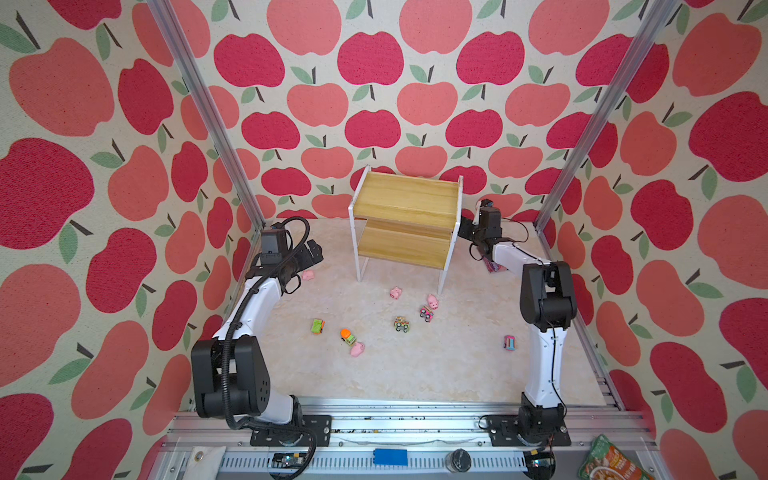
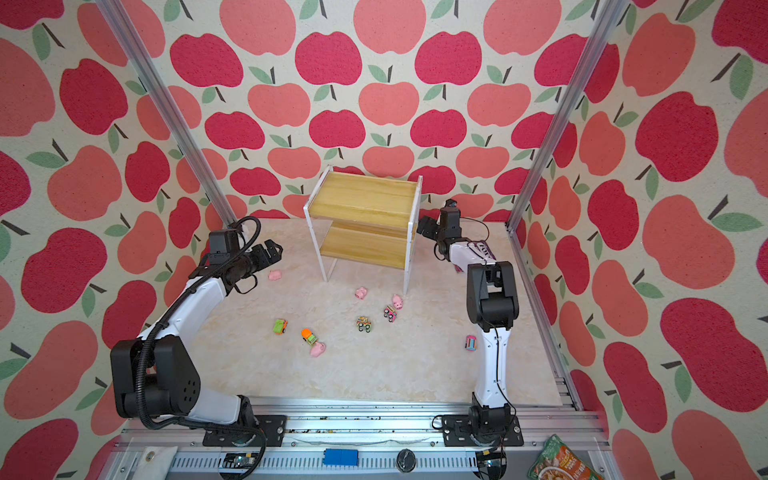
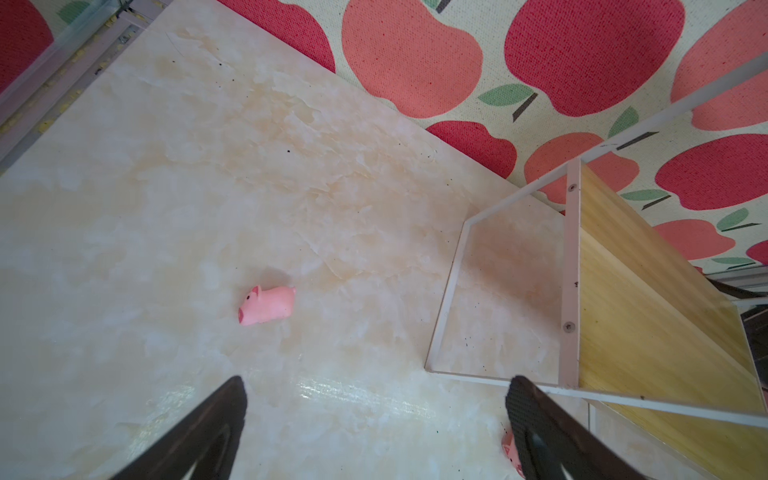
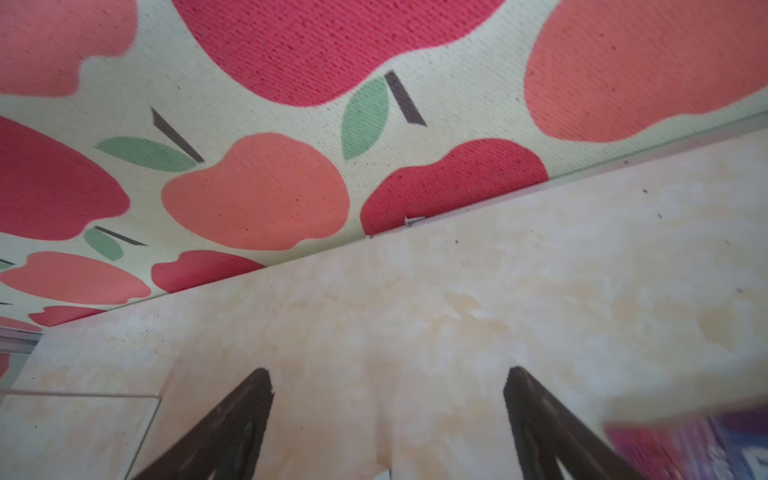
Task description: Place and organize the plastic toys onto the shelf
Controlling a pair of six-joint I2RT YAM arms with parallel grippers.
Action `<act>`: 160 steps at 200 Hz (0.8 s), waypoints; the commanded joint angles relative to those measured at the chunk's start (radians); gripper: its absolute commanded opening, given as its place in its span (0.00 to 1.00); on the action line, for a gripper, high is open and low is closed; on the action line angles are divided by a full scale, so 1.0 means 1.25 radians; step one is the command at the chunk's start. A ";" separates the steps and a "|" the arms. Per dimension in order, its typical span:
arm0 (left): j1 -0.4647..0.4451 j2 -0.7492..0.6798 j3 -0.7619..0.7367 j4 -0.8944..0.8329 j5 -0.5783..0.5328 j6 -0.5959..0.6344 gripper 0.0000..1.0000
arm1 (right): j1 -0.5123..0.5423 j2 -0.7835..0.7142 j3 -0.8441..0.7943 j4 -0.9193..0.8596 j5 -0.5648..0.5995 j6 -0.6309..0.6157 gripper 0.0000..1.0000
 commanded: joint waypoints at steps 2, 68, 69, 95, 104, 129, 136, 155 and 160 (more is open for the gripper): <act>-0.001 -0.022 -0.016 -0.017 0.035 -0.010 1.00 | 0.011 0.074 0.149 0.067 -0.080 0.033 0.92; -0.001 -0.070 -0.103 -0.001 0.071 -0.008 0.99 | -0.039 0.041 0.177 0.094 -0.094 0.007 0.93; 0.000 -0.071 -0.104 0.000 0.073 -0.007 0.99 | -0.040 0.035 0.168 0.095 -0.094 0.006 0.94; 0.004 -0.090 -0.138 0.043 0.126 -0.022 1.00 | -0.075 -0.129 -0.067 0.139 -0.103 -0.013 0.94; 0.001 -0.093 -0.144 0.061 0.150 -0.027 1.00 | -0.083 -0.184 -0.152 0.153 -0.099 -0.023 0.94; -0.017 -0.093 -0.146 0.093 0.208 -0.036 1.00 | -0.087 -0.337 -0.372 0.189 -0.095 -0.051 0.93; -0.021 -0.094 -0.145 0.096 0.217 -0.040 1.00 | -0.086 -0.375 -0.432 0.208 -0.098 -0.050 0.93; -0.023 -0.091 -0.147 0.116 0.243 -0.061 1.00 | -0.071 -0.476 -0.573 0.233 -0.100 -0.063 0.93; -0.022 -0.090 -0.146 0.118 0.248 -0.068 1.00 | -0.065 -0.498 -0.603 0.231 -0.092 -0.072 0.93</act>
